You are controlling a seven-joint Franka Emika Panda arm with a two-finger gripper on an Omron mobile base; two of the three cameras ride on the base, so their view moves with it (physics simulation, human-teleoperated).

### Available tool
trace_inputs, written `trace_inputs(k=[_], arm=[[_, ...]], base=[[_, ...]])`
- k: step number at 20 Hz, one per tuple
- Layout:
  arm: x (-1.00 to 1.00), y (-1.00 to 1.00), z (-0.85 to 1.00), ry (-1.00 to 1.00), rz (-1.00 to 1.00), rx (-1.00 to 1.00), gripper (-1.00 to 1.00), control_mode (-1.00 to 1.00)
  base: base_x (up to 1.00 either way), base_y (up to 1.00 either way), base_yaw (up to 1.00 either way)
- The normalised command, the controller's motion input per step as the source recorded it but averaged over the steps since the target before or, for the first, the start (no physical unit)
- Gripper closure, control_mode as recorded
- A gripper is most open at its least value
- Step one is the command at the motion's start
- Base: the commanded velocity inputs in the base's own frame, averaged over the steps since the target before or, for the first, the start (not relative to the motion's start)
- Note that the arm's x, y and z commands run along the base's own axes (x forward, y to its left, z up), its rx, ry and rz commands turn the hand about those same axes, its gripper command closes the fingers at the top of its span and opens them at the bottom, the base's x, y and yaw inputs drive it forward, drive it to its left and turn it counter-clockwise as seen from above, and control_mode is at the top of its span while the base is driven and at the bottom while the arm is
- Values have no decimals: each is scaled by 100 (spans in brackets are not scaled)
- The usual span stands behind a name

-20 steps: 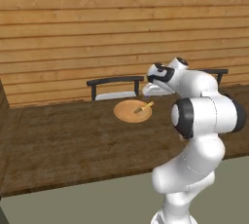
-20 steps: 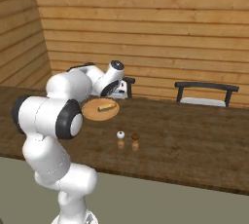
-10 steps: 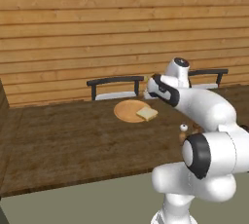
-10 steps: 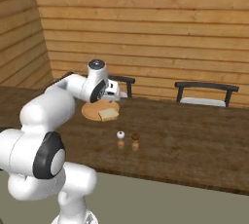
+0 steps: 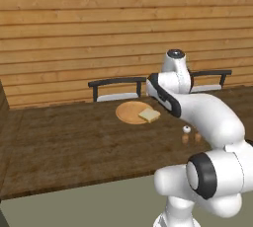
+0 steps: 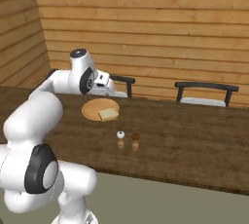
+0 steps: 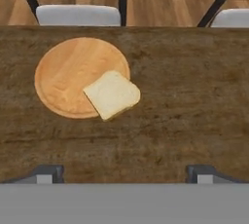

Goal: Start the toaster. Once the lever pops up, take the bread to the plate on the dining counter.

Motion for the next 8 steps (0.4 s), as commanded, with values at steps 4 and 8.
trace_inputs(k=[4,8], arm=[[-77,0,90,15,-1,-4,-100,-100],[-95,-5,88,12,-2,0,-100,-100]], base=[[0,0,0],[0,0,0]])
